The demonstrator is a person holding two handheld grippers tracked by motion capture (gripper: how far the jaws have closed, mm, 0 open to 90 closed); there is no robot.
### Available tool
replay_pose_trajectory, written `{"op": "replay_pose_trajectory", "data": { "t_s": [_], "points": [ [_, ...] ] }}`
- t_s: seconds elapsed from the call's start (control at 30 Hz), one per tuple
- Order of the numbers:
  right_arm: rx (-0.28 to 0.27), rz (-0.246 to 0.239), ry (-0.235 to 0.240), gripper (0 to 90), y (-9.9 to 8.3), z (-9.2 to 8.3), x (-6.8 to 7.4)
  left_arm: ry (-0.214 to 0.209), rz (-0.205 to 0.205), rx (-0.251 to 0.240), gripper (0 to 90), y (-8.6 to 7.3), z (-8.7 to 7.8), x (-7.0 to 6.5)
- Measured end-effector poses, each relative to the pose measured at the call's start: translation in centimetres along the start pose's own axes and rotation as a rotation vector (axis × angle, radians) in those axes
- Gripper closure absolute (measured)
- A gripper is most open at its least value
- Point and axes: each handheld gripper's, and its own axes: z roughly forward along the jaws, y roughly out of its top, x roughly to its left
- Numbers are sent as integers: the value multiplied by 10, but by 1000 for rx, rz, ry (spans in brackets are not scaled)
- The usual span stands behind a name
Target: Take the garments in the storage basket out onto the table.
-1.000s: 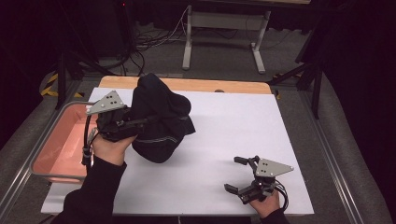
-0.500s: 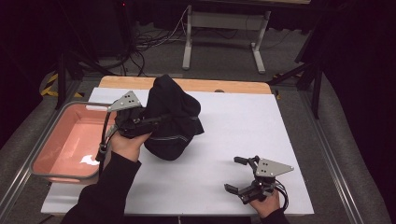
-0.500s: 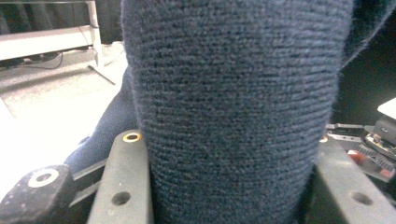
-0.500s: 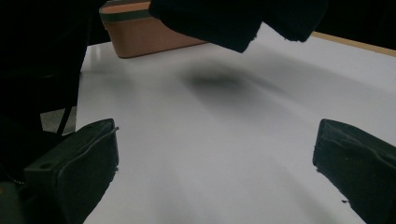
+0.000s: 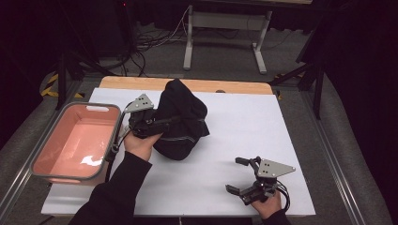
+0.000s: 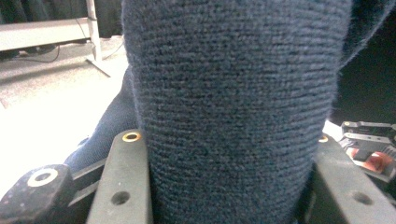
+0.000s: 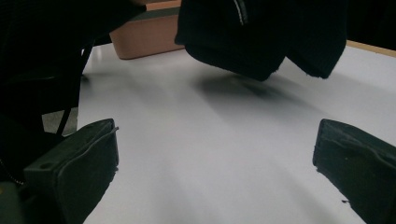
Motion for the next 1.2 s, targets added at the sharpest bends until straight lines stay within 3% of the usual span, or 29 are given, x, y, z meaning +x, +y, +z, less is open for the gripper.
{"op": "replay_pose_trajectory", "data": {
  "t_s": [0.2, 0.53, 0.73, 1.03, 1.2],
  "points": [
    [-3, 0, 1, 9, 0, -1, 0, -1, -16, 13, 573, -8, 12, 4],
    [-8, 4, 5, 8, 0, -2, -1, 1, -43, 76, 562, -30, 33, 9],
    [-7, 5, 6, 9, 0, -2, 0, -3, -21, 116, 542, -38, 42, 6],
    [-7, 3, 7, 8, 0, -2, 0, -21, -38, 183, 487, -51, 57, 11],
    [-7, 2, 7, 9, 0, -2, 0, -37, -58, 167, 471, -60, 61, 11]
  ]
}}
